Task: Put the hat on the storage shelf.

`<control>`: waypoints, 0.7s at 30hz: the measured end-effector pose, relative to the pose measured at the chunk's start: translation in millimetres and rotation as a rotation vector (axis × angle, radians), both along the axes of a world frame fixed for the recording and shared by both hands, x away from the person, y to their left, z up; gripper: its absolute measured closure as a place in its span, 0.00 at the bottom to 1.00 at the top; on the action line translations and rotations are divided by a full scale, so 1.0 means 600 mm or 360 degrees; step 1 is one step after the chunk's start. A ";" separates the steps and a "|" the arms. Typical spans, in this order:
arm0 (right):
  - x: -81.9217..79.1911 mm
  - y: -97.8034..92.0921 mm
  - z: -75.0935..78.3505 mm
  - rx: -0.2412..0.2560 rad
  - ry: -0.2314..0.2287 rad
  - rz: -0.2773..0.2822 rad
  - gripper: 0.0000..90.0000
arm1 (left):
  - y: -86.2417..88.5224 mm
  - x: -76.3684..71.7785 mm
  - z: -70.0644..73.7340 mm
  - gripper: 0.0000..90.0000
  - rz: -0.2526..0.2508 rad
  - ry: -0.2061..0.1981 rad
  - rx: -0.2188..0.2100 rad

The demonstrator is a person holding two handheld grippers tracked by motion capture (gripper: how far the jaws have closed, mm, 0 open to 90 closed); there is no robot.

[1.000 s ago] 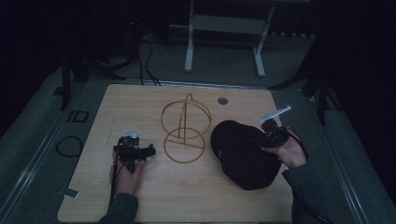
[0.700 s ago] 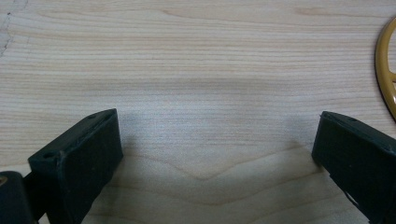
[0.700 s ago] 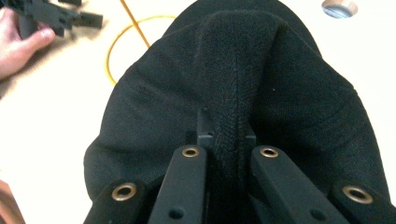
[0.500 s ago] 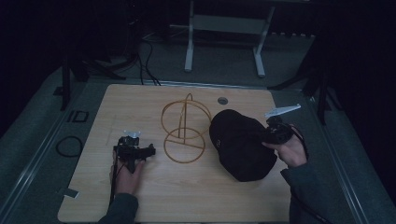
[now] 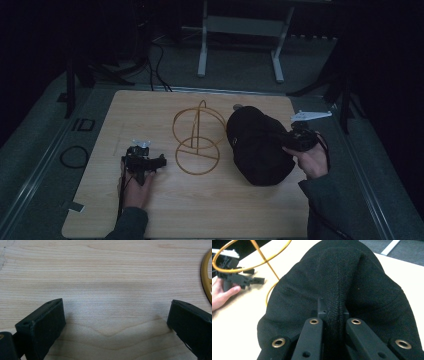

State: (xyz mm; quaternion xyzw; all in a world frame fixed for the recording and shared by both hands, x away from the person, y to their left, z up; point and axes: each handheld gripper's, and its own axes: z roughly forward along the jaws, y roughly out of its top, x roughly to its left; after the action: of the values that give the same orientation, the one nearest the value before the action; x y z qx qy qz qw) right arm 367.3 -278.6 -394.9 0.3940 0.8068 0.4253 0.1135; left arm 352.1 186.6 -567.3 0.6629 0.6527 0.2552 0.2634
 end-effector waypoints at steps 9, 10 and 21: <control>-0.002 -0.003 0.010 0.0013 -0.0070 -0.0055 0.98 | 0.000 0.000 0.000 0.01 0.0000 0.0000 0.0000; -0.002 -0.003 0.011 0.0017 -0.0076 -0.0057 0.98 | 0.000 0.000 0.000 0.01 -0.0001 0.0001 0.0001; -0.004 -0.003 0.033 0.0009 -0.0118 -0.0045 0.98 | 0.000 0.000 0.000 0.01 0.0000 0.0000 0.0000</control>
State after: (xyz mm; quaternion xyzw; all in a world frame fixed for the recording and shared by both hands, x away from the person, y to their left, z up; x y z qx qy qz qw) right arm 364.9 -280.2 -374.9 0.3895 0.7953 0.4402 0.1482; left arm 352.1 186.6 -567.3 0.6629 0.6528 0.2552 0.2633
